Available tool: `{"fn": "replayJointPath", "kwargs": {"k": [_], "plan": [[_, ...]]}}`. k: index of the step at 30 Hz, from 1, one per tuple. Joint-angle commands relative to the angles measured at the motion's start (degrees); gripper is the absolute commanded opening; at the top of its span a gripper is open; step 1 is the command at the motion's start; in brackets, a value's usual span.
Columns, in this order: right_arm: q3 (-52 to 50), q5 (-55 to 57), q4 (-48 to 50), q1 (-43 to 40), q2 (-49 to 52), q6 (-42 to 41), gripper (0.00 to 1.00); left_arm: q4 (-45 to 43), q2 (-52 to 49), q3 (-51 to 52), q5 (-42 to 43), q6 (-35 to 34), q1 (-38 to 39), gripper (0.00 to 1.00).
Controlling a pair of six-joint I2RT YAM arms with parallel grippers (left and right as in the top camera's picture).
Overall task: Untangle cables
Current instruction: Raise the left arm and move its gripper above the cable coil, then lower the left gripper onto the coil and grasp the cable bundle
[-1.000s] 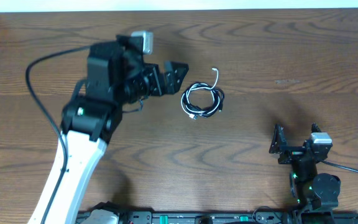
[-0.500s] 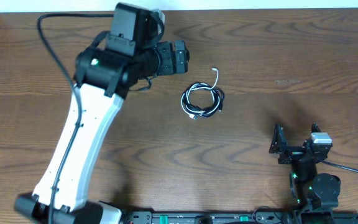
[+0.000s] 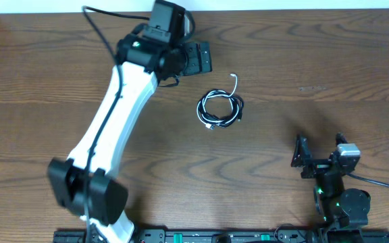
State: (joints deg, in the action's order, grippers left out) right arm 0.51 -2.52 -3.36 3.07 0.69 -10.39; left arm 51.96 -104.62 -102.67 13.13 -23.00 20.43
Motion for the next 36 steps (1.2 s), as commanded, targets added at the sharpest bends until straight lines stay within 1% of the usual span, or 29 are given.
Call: {"fn": "replayJointPath", "kwargs": {"k": [1, 6, 10, 14, 18, 22, 26, 28, 30, 34, 36], "plan": [[0.1, -8.1, 0.1, -0.2, -0.3, -1.8, 0.99, -0.1, -2.0, 0.0, -0.9, -2.0, 0.1, 0.97], [2.0, -16.5, -1.6, -0.2, 1.8, -2.7, 0.99, 1.8, -4.3, 0.1, -1.0, -1.9, 0.1, 0.97], [8.7, -20.0, -4.2, -0.2, 7.9, -4.2, 0.99, 2.0, -4.6, 0.1, -0.9, -1.9, 0.1, 0.97], [19.8, -20.6, -8.9, -0.5, 18.6, -3.9, 0.99, 2.9, -4.6, 0.1, -0.9, -1.9, 0.1, 0.97], [35.3, -23.9, -18.5, -0.6, 33.1, -1.5, 0.99, 4.7, -4.6, 0.1, -0.9, -1.6, 0.1, 0.97], [51.7, -24.0, -31.8, -0.6, 47.1, 2.1, 0.99, 5.8, -4.7, 0.1, -0.7, 2.7, 0.1, 0.92], [61.7, -24.0, -38.3, -0.6, 56.0, 5.8, 0.99, 5.6, -4.8, 0.6, -0.2, 6.6, 0.1, 0.88], [64.2, -24.0, -37.4, -0.6, 59.4, 5.8, 0.99, 5.1, -4.8, 1.0, -0.1, 8.7, 0.1, 0.86], [64.4, -26.0, -34.1, -0.5, 61.9, 4.4, 0.99, 4.4, -5.2, 1.3, -0.1, 10.4, 0.1, 0.84], [64.4, -29.4, -32.6, -0.4, 65.2, 4.3, 0.99, 3.7, -6.8, 1.3, -0.1, 11.0, 0.1, 0.8], [64.4, -29.3, -32.9, -0.4, 66.4, 4.3, 0.99, 3.1, -8.3, 1.3, -0.2, 11.0, 0.1, 0.78]]}}
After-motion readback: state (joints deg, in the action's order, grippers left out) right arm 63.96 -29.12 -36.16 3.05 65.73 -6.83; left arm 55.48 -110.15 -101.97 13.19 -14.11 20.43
